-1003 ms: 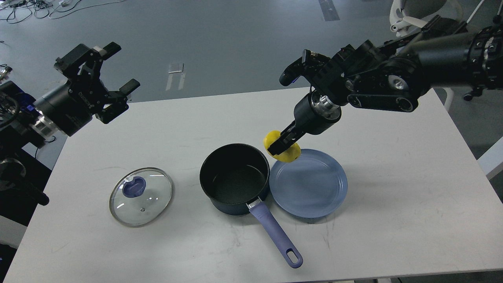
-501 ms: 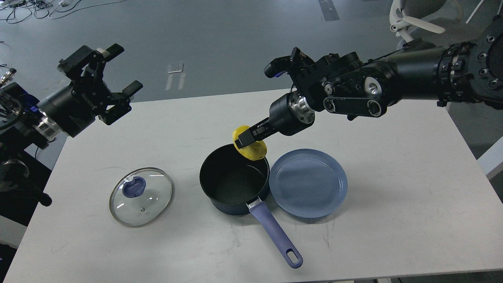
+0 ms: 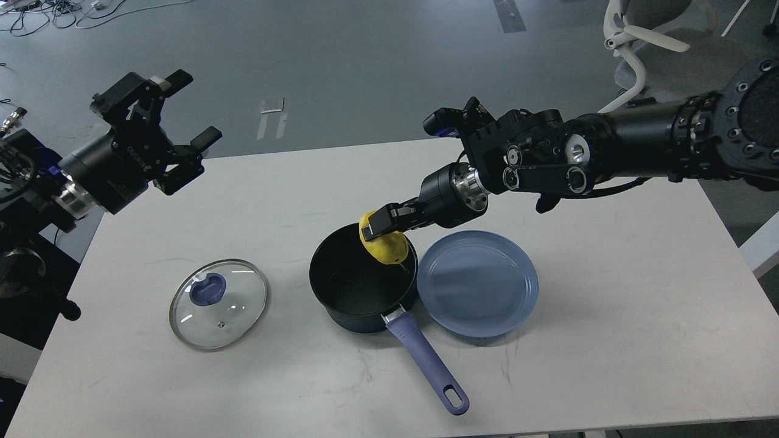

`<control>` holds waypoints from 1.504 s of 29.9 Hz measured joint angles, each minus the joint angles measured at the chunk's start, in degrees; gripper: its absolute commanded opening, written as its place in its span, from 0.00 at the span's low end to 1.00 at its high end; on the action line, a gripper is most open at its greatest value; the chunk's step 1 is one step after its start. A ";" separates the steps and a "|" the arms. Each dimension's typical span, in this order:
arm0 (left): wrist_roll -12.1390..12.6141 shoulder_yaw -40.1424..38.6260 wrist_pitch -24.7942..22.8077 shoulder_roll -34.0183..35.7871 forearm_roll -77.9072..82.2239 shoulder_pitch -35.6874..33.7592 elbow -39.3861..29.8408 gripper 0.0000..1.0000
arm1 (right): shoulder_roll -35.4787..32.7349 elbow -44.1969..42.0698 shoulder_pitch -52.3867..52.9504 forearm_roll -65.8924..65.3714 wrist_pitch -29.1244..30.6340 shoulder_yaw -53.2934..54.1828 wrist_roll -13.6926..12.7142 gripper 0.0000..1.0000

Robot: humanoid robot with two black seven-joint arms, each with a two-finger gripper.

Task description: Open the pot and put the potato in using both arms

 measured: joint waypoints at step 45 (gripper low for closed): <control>-0.01 0.04 -0.01 -1.57 -0.30 0.68 0.53 0.98 | -15.60 -0.52 -8.24 12.82 0.01 19.07 0.03 0.94</control>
